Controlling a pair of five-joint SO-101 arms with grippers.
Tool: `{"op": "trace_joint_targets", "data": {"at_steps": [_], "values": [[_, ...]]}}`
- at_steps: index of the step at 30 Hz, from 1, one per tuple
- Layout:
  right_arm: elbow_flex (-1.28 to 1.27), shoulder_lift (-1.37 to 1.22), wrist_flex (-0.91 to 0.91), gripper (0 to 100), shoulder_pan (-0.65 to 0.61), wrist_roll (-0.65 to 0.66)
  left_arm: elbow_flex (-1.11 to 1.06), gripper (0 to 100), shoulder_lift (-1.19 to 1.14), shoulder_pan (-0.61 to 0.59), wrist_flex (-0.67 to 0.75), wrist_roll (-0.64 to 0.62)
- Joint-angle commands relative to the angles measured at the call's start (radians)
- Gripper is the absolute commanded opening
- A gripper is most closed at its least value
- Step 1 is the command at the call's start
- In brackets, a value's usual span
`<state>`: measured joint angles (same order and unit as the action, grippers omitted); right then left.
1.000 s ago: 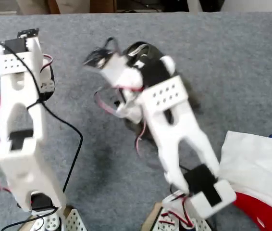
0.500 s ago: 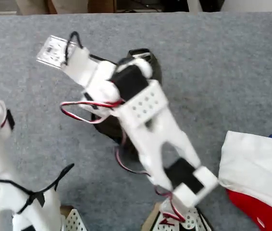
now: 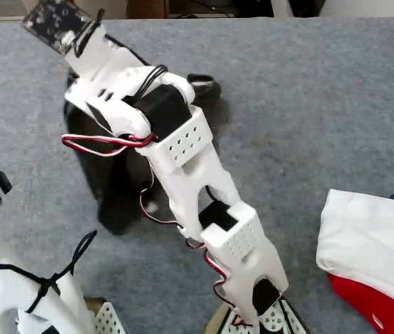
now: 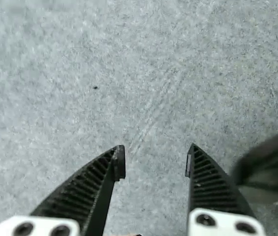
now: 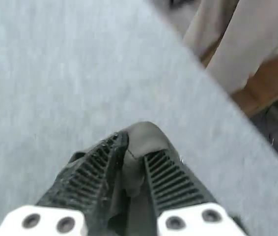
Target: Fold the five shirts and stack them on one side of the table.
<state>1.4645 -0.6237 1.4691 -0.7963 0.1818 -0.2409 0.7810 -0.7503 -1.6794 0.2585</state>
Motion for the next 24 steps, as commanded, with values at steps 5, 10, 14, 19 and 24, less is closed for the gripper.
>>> {"op": "trace_joint_targets", "data": {"at_steps": [5, 10, 14, 19, 24], "values": [[0.059, -0.018, -0.121, 0.5, 0.001, -0.089, -0.038, 21, 0.016, -0.008, -0.008, -0.04], [0.038, -0.056, -0.011, 6.7, -0.001, -0.015, -0.032, 21, 0.022, -0.008, -0.008, -0.04], [0.044, -0.065, 0.199, 34.0, -0.021, 0.1, -0.037, 21, 0.022, -0.008, -0.008, -0.04], [0.077, -0.039, 0.318, 43.7, 0.033, 0.25, -0.037, 21, 0.015, -0.006, -0.006, -0.04], [0.004, -0.039, 0.318, 36.8, 0.159, 0.25, -0.038, 21, 0.013, -0.005, 0.0, -0.041]]}}
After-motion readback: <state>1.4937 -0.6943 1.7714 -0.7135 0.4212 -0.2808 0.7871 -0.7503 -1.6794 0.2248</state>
